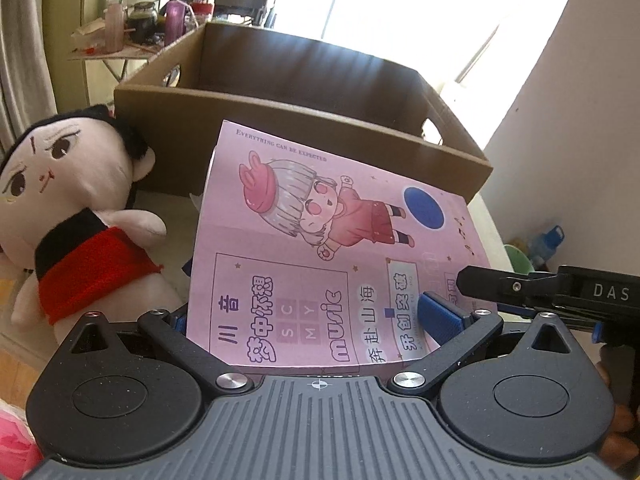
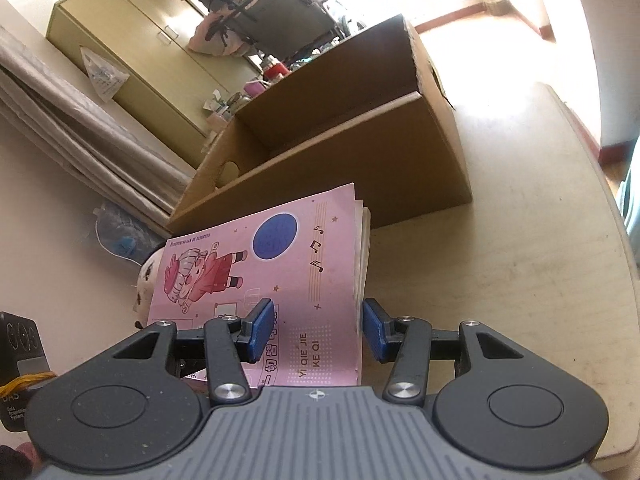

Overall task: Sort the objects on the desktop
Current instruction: 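Carry the pink booklet with the left gripper over the cardboard box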

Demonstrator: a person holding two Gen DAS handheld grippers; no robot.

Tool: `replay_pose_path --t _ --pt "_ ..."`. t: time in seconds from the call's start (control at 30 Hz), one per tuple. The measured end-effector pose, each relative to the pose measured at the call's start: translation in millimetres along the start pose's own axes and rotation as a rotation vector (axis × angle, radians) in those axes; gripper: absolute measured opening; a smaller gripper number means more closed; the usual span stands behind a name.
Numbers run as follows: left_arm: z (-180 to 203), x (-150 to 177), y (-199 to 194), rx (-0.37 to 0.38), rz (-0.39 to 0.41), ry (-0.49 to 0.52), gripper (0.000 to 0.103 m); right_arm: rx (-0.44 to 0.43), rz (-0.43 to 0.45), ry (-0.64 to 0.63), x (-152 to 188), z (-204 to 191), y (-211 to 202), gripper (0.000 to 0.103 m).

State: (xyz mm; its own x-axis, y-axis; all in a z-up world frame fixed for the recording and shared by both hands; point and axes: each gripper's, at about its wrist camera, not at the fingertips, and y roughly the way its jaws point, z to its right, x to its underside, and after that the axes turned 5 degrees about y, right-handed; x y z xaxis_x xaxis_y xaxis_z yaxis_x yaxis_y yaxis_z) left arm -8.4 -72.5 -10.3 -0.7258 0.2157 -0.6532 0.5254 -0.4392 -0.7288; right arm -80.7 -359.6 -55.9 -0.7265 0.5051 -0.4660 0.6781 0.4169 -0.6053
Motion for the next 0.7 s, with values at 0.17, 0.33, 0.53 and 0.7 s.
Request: replay_pose_path --t 0.17,0.33,0.53,0.7 --pt "-1.3 1.3 -10.3 -0.002 0.025 -0.001 0.103 -0.017 0.014 -0.023 1.5 -9.7 -9.8 0.052" --pt "1.1 3.2 -23.4 -0.009 0.056 0.004 0.103 -0.031 0.027 -0.04 3.2 -16.1 -19.8 0.052" --pt "2.0 3.5 -37.8 -0.008 0.09 0.005 0.103 -0.047 0.045 -0.057 2.6 -25.5 -31.0 0.052" --pt "4.0 -0.1 -47.2 -0.008 0.109 0.014 0.103 -0.047 0.045 -0.061 -1.8 -34.2 -35.8 0.052"
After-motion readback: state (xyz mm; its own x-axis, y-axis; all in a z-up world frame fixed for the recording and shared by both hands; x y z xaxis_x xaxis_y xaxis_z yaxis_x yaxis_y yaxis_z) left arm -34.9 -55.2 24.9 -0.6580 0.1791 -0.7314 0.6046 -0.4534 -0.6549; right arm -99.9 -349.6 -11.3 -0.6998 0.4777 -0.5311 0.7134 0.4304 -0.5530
